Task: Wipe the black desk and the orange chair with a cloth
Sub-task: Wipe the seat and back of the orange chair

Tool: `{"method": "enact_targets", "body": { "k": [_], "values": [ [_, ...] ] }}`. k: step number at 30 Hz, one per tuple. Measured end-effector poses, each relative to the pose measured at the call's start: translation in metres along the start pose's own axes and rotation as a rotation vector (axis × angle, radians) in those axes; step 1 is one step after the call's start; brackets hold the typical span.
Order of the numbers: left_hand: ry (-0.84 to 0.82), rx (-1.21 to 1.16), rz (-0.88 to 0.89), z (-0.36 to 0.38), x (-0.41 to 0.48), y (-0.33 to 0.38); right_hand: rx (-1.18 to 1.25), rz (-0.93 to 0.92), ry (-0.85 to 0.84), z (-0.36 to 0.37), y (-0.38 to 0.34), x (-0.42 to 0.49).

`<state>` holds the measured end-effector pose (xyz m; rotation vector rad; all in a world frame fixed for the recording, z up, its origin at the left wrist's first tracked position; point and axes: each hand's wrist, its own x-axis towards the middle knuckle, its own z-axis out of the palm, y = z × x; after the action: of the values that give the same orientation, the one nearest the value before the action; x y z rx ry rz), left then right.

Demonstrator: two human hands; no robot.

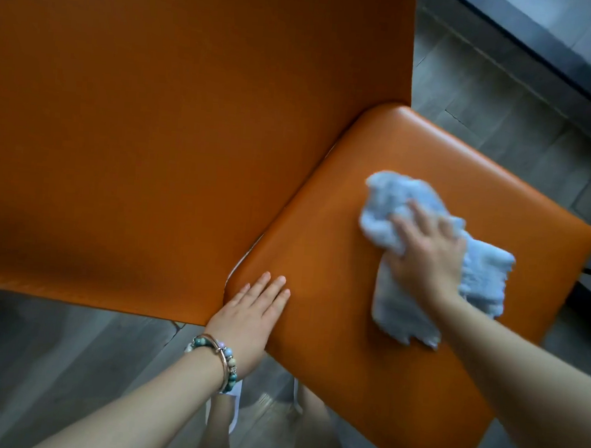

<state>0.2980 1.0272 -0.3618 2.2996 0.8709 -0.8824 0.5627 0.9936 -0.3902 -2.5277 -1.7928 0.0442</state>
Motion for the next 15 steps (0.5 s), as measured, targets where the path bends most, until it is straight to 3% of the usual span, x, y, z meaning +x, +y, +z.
{"method": "enact_targets", "body": {
  "k": [1, 2, 3, 8, 10, 12, 15],
  "values": [
    [0.014, 0.002, -0.008, 0.002, -0.003, 0.0, 0.03, 0.267, -0.048, 0.0, -0.002, 0.011],
    [0.021, 0.009, -0.019, 0.004, -0.007, 0.001, 0.048, 0.42, -0.099, 0.002, -0.008, 0.015],
    [0.021, 0.019, -0.031, 0.006, -0.01, 0.002, 0.038, 0.433, -0.126, 0.002, -0.019, 0.012],
    [0.04, 0.022, -0.032, 0.023, -0.023, 0.0, 0.171, -0.314, -0.032, 0.012, -0.062, -0.08],
    [0.06, 0.036, -0.008, 0.029, -0.028, -0.002, 0.242, -0.443, -0.081, 0.003, -0.053, -0.094],
    [0.067, 0.055, 0.026, 0.033, -0.031, -0.004, 0.218, -0.317, -0.021, -0.004, -0.042, -0.077],
    [0.081, 0.081, 0.064, 0.039, -0.034, -0.006, 0.154, 0.228, -0.142, -0.01, -0.042, -0.035]
  ]
}}
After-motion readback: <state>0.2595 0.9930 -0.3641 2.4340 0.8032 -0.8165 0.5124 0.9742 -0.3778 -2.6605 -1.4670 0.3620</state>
